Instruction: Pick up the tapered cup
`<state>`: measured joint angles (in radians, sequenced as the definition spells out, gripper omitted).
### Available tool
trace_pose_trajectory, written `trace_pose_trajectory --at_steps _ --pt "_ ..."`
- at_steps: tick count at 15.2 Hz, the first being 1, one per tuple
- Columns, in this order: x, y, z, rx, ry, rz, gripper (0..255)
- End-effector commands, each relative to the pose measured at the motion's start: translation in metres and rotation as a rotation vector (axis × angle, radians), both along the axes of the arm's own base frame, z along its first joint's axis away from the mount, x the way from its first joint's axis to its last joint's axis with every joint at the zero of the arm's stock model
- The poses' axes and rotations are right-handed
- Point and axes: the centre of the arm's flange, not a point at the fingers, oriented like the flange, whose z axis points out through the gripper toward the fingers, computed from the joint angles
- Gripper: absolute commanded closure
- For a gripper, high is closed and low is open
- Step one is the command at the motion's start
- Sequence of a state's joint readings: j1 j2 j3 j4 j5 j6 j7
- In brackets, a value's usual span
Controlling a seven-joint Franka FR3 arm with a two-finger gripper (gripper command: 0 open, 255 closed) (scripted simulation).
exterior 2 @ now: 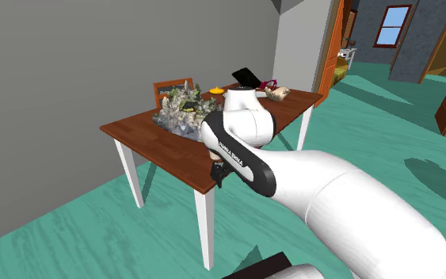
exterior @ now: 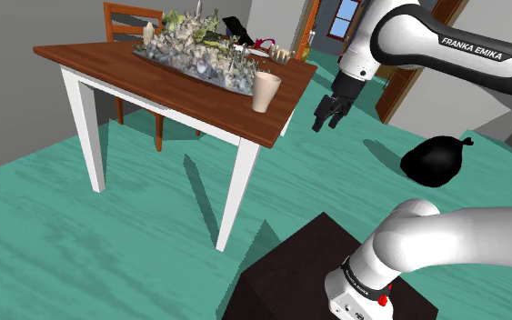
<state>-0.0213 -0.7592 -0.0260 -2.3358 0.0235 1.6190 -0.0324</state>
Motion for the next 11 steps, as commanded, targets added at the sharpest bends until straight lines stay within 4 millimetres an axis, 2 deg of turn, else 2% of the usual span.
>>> trace_pose_trajectory --at_steps 1,11 --pt "0.0 0.0 0.0 0.0 0.0 0.0 0" --pt "0.124 -0.041 0.019 0.047 -0.006 -0.054 0"
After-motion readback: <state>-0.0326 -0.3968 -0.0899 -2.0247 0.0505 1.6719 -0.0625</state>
